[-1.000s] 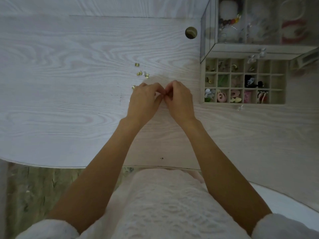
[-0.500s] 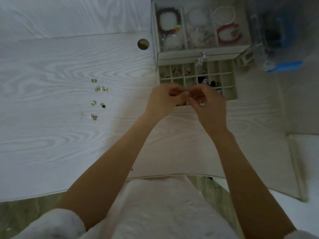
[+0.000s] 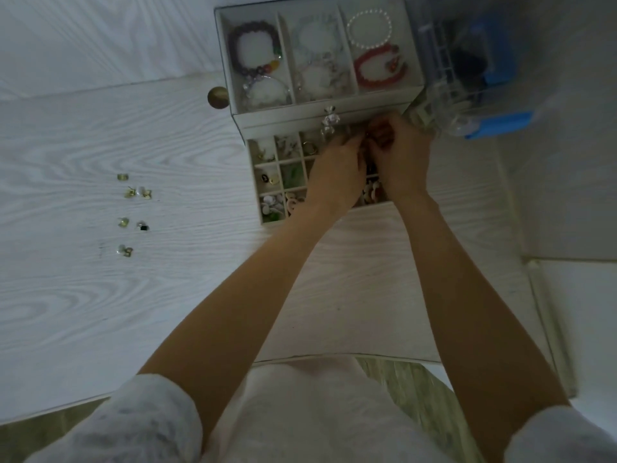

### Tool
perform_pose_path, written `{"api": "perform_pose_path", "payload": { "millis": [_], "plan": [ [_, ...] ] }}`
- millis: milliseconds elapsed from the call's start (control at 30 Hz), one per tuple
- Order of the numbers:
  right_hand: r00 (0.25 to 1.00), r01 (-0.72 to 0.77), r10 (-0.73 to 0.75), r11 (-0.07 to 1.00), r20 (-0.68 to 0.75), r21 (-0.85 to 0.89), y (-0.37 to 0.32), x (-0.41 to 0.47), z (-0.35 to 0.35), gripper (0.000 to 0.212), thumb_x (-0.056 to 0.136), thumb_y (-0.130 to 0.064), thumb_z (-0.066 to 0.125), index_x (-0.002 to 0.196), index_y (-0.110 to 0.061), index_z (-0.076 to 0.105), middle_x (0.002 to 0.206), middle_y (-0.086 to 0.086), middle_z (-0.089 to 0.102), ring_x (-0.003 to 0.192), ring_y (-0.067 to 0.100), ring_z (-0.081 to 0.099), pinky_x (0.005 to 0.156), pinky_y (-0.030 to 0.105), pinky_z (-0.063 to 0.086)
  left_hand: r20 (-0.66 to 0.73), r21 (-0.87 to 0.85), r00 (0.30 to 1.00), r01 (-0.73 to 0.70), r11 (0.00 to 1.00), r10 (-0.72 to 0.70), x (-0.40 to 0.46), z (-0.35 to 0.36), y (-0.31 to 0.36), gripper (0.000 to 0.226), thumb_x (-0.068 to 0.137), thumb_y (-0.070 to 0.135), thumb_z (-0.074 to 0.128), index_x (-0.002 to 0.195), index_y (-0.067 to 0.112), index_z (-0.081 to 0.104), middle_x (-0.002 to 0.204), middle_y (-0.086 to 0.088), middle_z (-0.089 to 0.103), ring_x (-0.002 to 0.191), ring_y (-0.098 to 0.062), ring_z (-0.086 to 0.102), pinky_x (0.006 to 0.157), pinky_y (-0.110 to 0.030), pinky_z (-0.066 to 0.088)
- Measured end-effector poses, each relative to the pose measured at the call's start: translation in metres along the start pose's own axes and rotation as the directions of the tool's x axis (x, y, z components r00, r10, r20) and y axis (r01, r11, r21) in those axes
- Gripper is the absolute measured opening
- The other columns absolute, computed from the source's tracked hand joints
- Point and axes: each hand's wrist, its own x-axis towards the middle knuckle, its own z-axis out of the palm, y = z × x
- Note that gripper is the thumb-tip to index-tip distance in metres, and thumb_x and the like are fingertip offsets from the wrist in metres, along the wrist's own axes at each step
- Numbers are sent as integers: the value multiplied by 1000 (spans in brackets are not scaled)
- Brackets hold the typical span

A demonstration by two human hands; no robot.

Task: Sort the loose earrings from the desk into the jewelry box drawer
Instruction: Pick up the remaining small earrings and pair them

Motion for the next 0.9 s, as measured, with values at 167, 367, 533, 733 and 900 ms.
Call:
{"api": "perform_pose_path", "payload": {
  "millis": [167, 367, 533, 733, 900],
  "plan": [
    [1000, -25, 25, 1000, 4, 2, 5, 1, 3, 21, 82, -5, 60, 102, -6, 65, 95, 10, 70, 86, 18, 64, 80, 30, 53, 25, 154, 999, -49, 987, 46, 2, 0, 4, 36, 90, 3, 42, 125, 3, 51, 122, -19, 56, 114, -33, 49, 100, -35, 36],
    [999, -27, 27, 1000, -22, -12, 4, 2, 7, 21, 81, -3, 59, 100, -5, 66, 94, 10, 70, 85, 18, 65, 77, 26, 52, 2, 153, 997, -79, 985, 80, 0, -5, 4, 36, 87, 0, 44, 121, 1, 54, 115, -18, 61, 107, -32, 53, 97, -32, 35],
    [996, 19, -23, 999, -83, -49, 5, -2, 11, 24, 79, -1, 57, 100, -6, 66, 94, 10, 70, 85, 19, 64, 77, 28, 50, 39, 294, 985, -172, 940, 168, -7, -3, -2, 41, 86, 5, 47, 127, 5, 48, 122, -14, 58, 116, -30, 46, 104, -32, 30],
    [988, 109, -126, 978, -90, -180, 3, -27, -5, 19, 86, -6, 54, 101, -8, 65, 97, 10, 67, 85, 21, 60, 72, 25, 44, 1, 367, 966, -240, 899, 257, -26, -14, -18, 32, 85, 12, 49, 114, 10, 62, 112, -8, 65, 106, -29, 54, 91, -38, 46],
    [973, 199, -222, 939, -54, -279, -17, -79, -23, 18, 90, -14, 52, 101, -14, 65, 88, 4, 69, 77, 19, 60, 63, 18, 33, -255, 355, 907, -235, 905, 335, -73, -53, -36, 21, 92, 29, 52, 95, 19, 70, 83, 3, 72, 79, -16, 64, 70, -26, 42]
  ]
}}
